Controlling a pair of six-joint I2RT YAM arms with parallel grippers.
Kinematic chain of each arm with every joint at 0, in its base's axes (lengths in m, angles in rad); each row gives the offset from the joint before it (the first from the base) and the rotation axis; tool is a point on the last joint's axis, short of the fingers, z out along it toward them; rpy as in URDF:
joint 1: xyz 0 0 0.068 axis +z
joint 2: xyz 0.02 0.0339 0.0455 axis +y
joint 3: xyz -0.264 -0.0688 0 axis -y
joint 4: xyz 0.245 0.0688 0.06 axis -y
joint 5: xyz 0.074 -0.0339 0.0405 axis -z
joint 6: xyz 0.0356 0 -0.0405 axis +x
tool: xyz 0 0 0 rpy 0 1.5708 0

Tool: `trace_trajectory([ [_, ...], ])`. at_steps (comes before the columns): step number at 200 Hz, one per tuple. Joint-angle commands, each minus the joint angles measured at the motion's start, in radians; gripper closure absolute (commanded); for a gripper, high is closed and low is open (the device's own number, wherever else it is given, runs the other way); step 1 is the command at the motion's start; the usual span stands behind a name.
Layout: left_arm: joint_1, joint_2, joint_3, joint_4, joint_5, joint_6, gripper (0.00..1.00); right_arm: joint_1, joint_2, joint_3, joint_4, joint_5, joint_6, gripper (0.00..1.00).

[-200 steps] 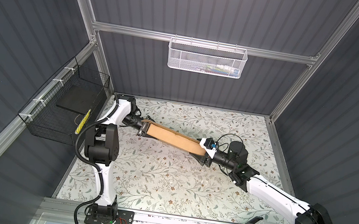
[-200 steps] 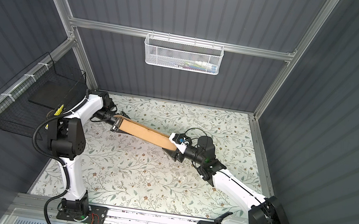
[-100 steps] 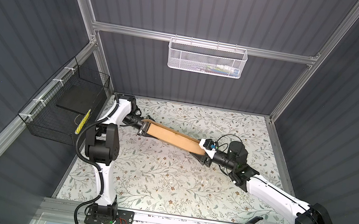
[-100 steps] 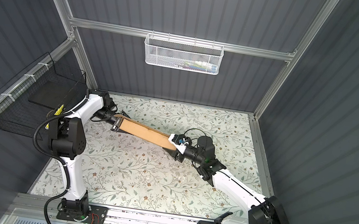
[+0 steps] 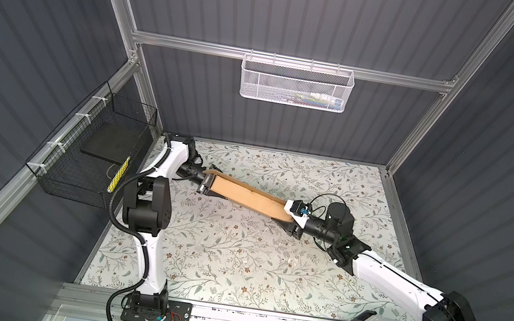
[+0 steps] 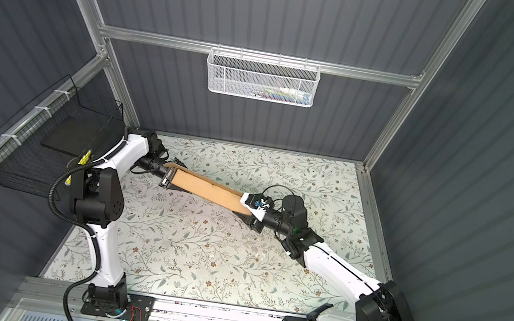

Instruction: Fold the paper box

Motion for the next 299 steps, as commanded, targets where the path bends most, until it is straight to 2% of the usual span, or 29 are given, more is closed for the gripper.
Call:
trace_trajectory([
  [1,-0.002,0.012,0.024,-0.064,-0.015,0.037,0.48,-0.005,-0.006,0.026,0.003,0.057,0.003,0.4],
  [45,0.002,0.015,0.025,-0.066,-0.016,0.04,0.47,-0.007,-0.013,0.016,0.005,0.068,0.0,0.41],
  [115,0.021,0.026,0.053,-0.066,-0.031,0.052,0.38,-0.01,-0.029,-0.004,0.005,0.088,-0.014,0.43],
  [299,0.07,0.049,0.067,-0.065,-0.078,0.067,0.38,-0.064,0.018,-0.061,0.058,0.099,0.033,0.48],
])
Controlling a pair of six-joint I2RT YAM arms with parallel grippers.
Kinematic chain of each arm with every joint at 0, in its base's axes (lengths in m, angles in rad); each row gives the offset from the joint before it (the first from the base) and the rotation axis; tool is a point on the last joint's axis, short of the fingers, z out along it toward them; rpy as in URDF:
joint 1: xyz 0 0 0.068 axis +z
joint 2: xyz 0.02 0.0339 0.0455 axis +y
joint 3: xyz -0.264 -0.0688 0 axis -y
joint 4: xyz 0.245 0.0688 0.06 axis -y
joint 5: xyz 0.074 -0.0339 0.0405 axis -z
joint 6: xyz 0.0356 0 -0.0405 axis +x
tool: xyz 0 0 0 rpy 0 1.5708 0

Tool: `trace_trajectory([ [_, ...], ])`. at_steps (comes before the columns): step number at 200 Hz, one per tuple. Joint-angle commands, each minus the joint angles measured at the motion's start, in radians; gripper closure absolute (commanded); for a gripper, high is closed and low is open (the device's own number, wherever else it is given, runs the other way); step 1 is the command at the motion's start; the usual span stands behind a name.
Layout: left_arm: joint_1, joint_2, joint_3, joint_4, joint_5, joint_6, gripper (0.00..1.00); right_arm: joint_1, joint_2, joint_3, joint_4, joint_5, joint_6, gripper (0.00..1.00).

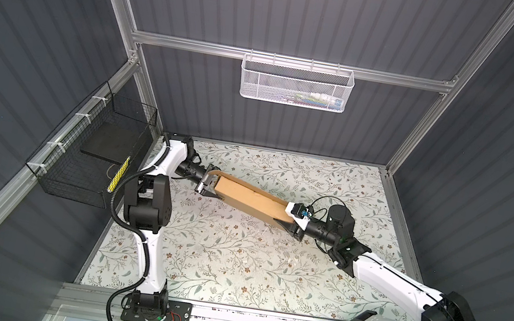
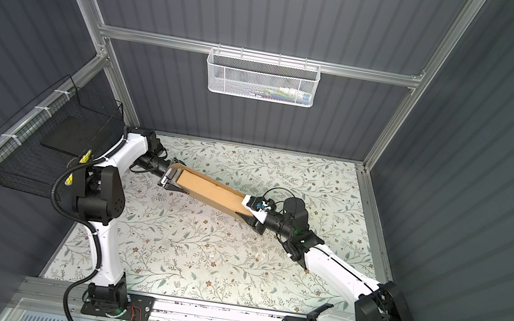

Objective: Fold the paper box
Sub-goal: 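Open the left gripper and draw it back from the box end while the right holds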

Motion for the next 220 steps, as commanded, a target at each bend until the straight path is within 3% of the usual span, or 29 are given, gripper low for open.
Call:
trace_trajectory([
  [1,0.033,0.01,0.028,-0.065,-0.036,0.031,0.38,-0.043,0.017,-0.019,0.033,0.092,0.045,0.48],
  [134,0.114,0.117,0.186,-0.065,-0.139,0.051,0.37,-0.123,0.063,-0.075,0.051,0.096,0.088,0.5],
  [169,0.121,0.16,0.265,-0.065,-0.217,0.056,0.37,-0.13,0.057,-0.093,0.055,0.094,0.105,0.5],
  [192,0.125,0.205,0.408,-0.065,-0.317,0.031,0.37,-0.133,0.051,-0.098,0.058,0.087,0.12,0.5],
  [220,0.128,0.206,0.503,0.033,-0.411,-0.068,0.36,-0.133,0.023,-0.096,0.031,0.068,0.134,0.5],
])
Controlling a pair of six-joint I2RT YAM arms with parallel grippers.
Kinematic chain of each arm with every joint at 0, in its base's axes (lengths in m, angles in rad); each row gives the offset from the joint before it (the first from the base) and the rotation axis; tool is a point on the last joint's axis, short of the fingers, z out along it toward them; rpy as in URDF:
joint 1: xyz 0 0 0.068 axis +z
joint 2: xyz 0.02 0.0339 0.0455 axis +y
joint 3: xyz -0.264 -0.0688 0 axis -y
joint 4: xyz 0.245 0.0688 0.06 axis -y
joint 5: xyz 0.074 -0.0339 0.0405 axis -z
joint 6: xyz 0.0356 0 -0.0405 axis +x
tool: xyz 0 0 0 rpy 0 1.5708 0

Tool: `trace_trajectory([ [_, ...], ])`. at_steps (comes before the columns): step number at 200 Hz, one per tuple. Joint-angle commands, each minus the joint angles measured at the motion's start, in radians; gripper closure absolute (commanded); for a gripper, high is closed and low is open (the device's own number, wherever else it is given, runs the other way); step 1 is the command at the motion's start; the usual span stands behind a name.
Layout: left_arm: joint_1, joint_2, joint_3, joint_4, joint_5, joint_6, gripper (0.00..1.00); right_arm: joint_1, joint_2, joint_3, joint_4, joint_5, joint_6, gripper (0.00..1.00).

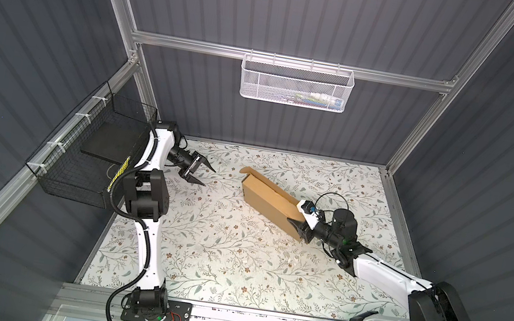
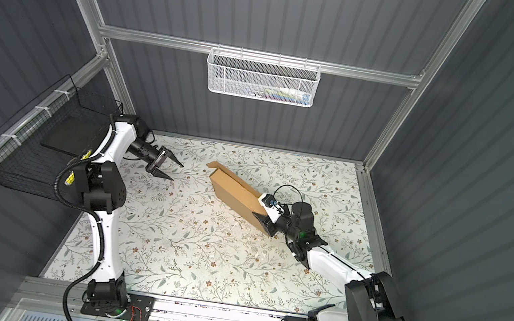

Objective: Fold the paper box
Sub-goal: 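Open the left gripper and draw it back from the box end while the right holds, then move the left gripper to the box's near end and grip its edge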

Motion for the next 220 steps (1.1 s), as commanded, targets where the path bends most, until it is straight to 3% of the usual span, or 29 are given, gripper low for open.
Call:
trace_trajectory([
  [1,0.01,-0.013,0.062,0.038,-0.115,-0.088,0.36,-0.002,-0.04,-0.002,0.006,-0.028,0.026,0.5],
  [17,0.009,-0.1,-0.033,0.212,-0.153,-0.18,0.35,-0.003,-0.058,0.004,-0.027,-0.038,0.023,0.5],
  [56,0.007,-0.382,-0.423,0.757,-0.266,-0.405,0.35,-0.003,-0.102,0.013,-0.095,-0.051,0.019,0.5],
  [77,-0.012,-0.484,-0.623,0.989,-0.29,-0.455,0.36,-0.002,-0.098,0.02,-0.098,-0.065,0.037,0.5],
  [124,-0.084,-0.553,-0.663,0.963,-0.363,-0.15,0.37,-0.002,-0.083,0.043,-0.126,-0.081,0.047,0.5],
  [152,-0.121,-0.621,-0.735,1.011,-0.328,-0.003,0.38,-0.002,-0.052,0.073,-0.146,-0.11,0.029,0.5],
  [184,-0.131,-0.75,-0.919,1.127,-0.259,0.057,0.41,-0.003,-0.013,0.109,-0.168,-0.161,0.008,0.5],
  [220,-0.142,-0.86,-1.004,1.106,-0.17,0.139,0.42,-0.002,0.025,0.138,-0.172,-0.205,0.004,0.49],
])
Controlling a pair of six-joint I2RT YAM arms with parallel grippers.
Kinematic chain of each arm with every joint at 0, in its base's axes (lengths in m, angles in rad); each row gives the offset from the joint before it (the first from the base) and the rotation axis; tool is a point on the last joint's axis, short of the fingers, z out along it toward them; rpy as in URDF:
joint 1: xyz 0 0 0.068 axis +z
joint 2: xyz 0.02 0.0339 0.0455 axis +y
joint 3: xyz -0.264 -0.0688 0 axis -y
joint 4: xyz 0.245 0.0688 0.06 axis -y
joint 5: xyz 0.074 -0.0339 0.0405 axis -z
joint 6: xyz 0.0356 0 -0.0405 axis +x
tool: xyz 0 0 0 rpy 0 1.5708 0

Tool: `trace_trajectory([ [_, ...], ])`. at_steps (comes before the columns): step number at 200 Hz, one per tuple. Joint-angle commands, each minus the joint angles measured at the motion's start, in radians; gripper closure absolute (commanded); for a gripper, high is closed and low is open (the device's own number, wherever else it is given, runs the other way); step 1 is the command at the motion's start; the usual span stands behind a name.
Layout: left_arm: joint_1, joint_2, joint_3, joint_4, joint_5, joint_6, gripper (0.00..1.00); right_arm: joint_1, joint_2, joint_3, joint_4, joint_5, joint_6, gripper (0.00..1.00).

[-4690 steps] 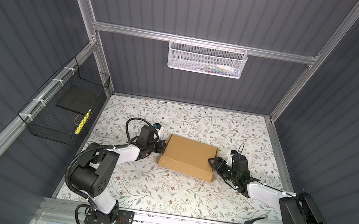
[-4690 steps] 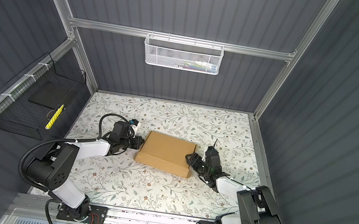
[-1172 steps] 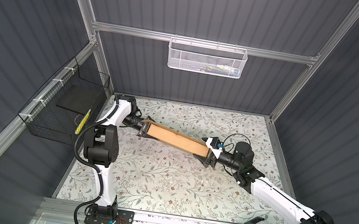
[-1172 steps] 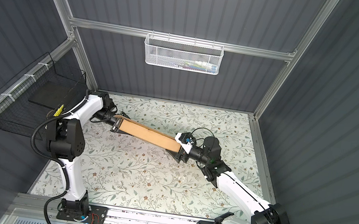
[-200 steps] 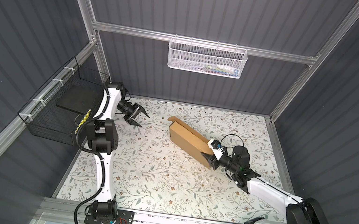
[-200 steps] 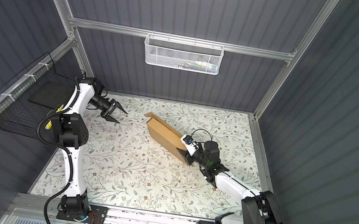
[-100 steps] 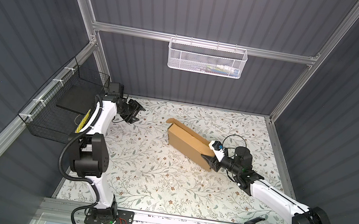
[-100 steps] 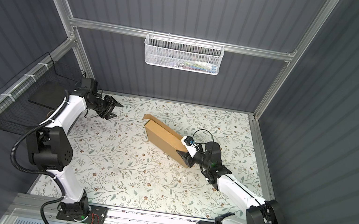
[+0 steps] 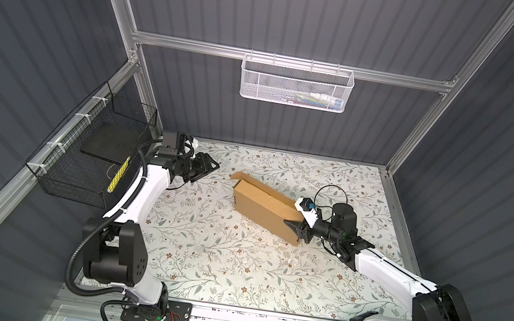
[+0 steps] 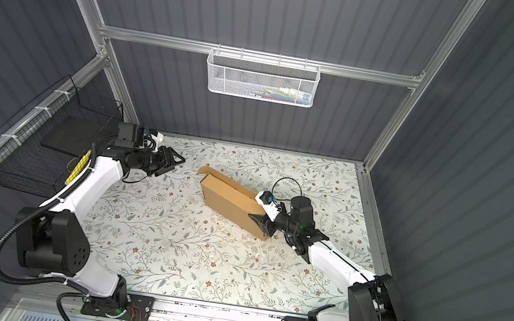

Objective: Fold the paper box
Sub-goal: 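Move the left gripper to the box's near end and grip its edge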

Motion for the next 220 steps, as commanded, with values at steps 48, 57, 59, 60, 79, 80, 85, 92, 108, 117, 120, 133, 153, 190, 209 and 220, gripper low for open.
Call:
trace_trajectory([
  [48,-0.057,-0.148,-0.091,-0.032,0.126,0.231,0.43,-0.002,0.041,0.05,0.001,-0.103,-0.009,0.49],
  [57,-0.064,-0.153,-0.097,-0.042,0.129,0.259,0.44,-0.002,0.041,0.049,0.004,-0.11,-0.009,0.49],
  [59,-0.067,-0.154,-0.097,-0.045,0.128,0.261,0.44,-0.002,0.041,0.05,0.004,-0.111,-0.009,0.49],
  [60,-0.067,-0.154,-0.097,-0.046,0.127,0.266,0.44,-0.003,0.041,0.049,0.004,-0.111,-0.009,0.49],
  [79,-0.078,-0.156,-0.104,-0.065,0.098,0.305,0.46,-0.003,0.043,0.05,0.006,-0.115,-0.008,0.49],
  [80,-0.078,-0.156,-0.105,-0.067,0.097,0.307,0.46,-0.003,0.043,0.049,0.006,-0.115,-0.008,0.49],
  [85,-0.08,-0.154,-0.107,-0.069,0.091,0.313,0.46,-0.002,0.044,0.049,0.006,-0.114,-0.009,0.49],
  [92,-0.084,-0.151,-0.109,-0.068,0.083,0.321,0.46,-0.002,0.047,0.049,0.006,-0.115,-0.009,0.49],
  [108,-0.103,-0.139,-0.109,-0.071,0.047,0.34,0.47,-0.002,0.051,0.049,0.006,-0.117,-0.007,0.49],
  [117,-0.121,-0.132,-0.107,-0.071,0.015,0.351,0.47,-0.002,0.052,0.05,0.006,-0.118,-0.006,0.49],
  [120,-0.127,-0.129,-0.108,-0.072,-0.005,0.355,0.47,-0.002,0.052,0.05,0.006,-0.117,-0.007,0.49],
  [133,-0.152,-0.119,-0.106,-0.068,-0.067,0.376,0.47,-0.002,0.052,0.046,0.007,-0.117,-0.007,0.49],
  [153,-0.178,-0.103,-0.112,-0.037,-0.13,0.389,0.46,-0.003,0.049,0.046,0.002,-0.115,-0.009,0.49],
  [190,-0.19,-0.077,-0.121,0.025,-0.182,0.401,0.5,-0.002,0.046,0.046,-0.003,-0.11,-0.01,0.49],
  [209,-0.192,-0.067,-0.116,0.035,-0.225,0.415,0.53,-0.003,0.048,0.046,-0.005,-0.111,-0.01,0.49],
  [220,-0.194,-0.065,-0.114,0.041,-0.239,0.421,0.53,-0.003,0.049,0.046,-0.007,-0.11,-0.01,0.49],
])
